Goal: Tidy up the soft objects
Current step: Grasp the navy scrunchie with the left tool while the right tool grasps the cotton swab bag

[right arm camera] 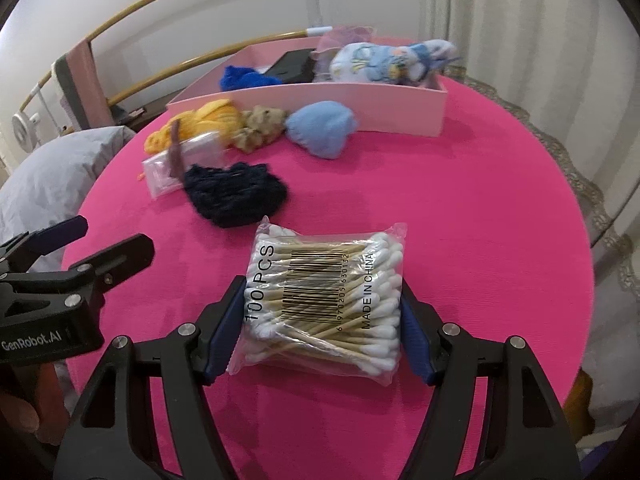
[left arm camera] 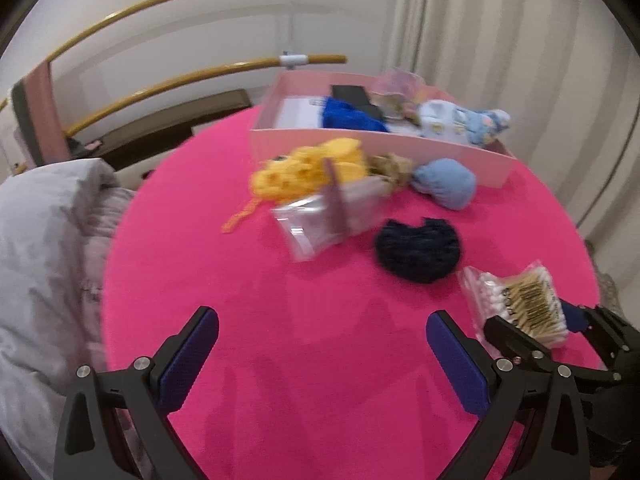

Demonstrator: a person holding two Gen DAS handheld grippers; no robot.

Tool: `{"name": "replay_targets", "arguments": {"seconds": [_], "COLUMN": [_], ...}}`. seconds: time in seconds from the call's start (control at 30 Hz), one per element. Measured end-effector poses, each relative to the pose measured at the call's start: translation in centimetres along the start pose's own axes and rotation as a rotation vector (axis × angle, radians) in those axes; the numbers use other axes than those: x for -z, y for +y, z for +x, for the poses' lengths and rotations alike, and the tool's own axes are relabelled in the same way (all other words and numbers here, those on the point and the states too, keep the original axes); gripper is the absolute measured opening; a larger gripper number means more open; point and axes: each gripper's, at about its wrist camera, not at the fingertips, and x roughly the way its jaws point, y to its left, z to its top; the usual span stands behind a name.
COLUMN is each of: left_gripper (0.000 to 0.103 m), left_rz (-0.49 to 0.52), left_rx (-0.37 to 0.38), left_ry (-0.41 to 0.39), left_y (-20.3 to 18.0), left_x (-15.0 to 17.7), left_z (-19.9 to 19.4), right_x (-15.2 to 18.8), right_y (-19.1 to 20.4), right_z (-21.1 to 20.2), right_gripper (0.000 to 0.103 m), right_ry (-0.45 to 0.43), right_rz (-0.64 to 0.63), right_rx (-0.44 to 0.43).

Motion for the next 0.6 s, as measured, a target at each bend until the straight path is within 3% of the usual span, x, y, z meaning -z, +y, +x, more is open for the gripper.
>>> {"name": "replay_targets", "arguments": {"seconds": [0.33, 0.43, 0.5, 0.57, 0.6], "left_gripper": [0.099, 0.094, 0.072, 0.068, 0.059], "left_rz": [0.052, 0.062, 0.069, 0.081, 0.084], "left_rx": [0.061, 0.087, 0.095, 0.082, 0.088], "left_ry": [0.029, 0.042, 0.059, 0.054, 0.053], "left_y": [-3.7, -4.5, -4.7, -5.0, -5.0], "left_x": [-2.2, -2.9, -3.4, -3.8, -3.9], "left_z": [3.9, 5.3, 6.3, 7.0, 7.2], "right_x": [-0.3, -0.5, -0.6, -0.6, -0.7], "right_y": [-3.6, -4.7, -5.3, -5.6, -5.8], "right_z": [-0.3, -0.3, -0.3, -0.4, -0.5], "right_gripper": [0.067, 0.067, 0.067, 0.067, 0.067], "right_ry": [-0.028, -0.033, -0.035, -0.038, -0.039], "right_rz": [0.067, 0.089, 0.102, 0.108, 0.113], "right_rx": [0.058, 0.074, 0.076, 0.084, 0.085]}}
